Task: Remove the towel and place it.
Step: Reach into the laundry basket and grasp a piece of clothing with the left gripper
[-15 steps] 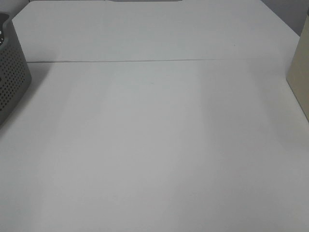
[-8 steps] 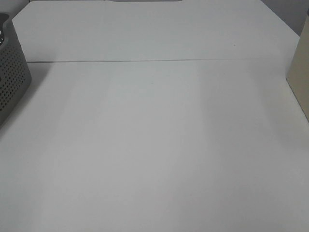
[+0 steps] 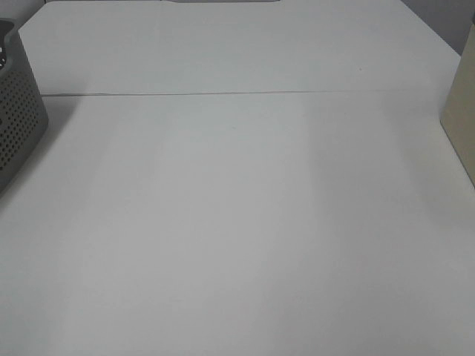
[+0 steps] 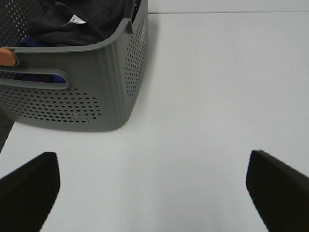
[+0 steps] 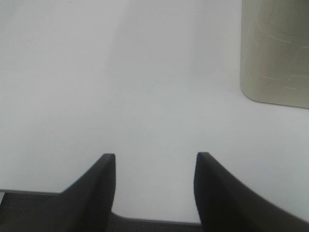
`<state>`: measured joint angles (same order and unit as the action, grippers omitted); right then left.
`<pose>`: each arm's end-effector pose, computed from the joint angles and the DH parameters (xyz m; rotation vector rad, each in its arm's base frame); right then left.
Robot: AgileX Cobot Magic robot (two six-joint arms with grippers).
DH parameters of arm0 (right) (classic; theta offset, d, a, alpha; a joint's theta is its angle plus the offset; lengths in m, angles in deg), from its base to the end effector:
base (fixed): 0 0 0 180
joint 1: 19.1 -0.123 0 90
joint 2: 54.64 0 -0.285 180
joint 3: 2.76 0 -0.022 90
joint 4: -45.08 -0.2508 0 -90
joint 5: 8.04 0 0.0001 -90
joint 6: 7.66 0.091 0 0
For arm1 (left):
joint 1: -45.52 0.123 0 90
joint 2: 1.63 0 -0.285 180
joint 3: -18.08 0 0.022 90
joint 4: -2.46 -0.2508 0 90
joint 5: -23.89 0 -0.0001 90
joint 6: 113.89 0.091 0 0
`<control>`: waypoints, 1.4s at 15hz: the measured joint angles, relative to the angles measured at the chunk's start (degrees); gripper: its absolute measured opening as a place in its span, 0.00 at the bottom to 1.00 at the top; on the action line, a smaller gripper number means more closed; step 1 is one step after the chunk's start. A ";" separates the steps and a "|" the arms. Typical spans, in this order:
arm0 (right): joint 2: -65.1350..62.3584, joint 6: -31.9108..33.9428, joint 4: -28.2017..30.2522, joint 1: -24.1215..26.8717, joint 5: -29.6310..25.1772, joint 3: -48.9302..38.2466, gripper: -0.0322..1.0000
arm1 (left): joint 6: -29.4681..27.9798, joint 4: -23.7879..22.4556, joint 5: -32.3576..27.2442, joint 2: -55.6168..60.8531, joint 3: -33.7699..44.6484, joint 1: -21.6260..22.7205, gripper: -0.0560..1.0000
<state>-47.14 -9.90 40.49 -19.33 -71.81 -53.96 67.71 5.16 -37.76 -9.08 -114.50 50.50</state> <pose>-0.0031 0.0065 0.2606 -0.0503 2.1350 0.0770 -0.0084 -0.0045 0.2816 -0.0566 2.0320 0.0160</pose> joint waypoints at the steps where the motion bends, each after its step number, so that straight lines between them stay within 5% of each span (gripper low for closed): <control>1: 0.00 0.00 0.00 0.00 0.00 0.00 0.51 | 0.00 0.00 0.00 0.00 0.00 0.00 0.99; 21: 0.00 0.00 0.00 0.00 0.00 0.00 0.51 | 0.63 0.34 0.00 0.00 0.00 0.00 0.99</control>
<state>-47.14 -9.90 40.49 -19.33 -71.81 -53.96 68.35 5.50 -37.76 -9.08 -114.50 50.50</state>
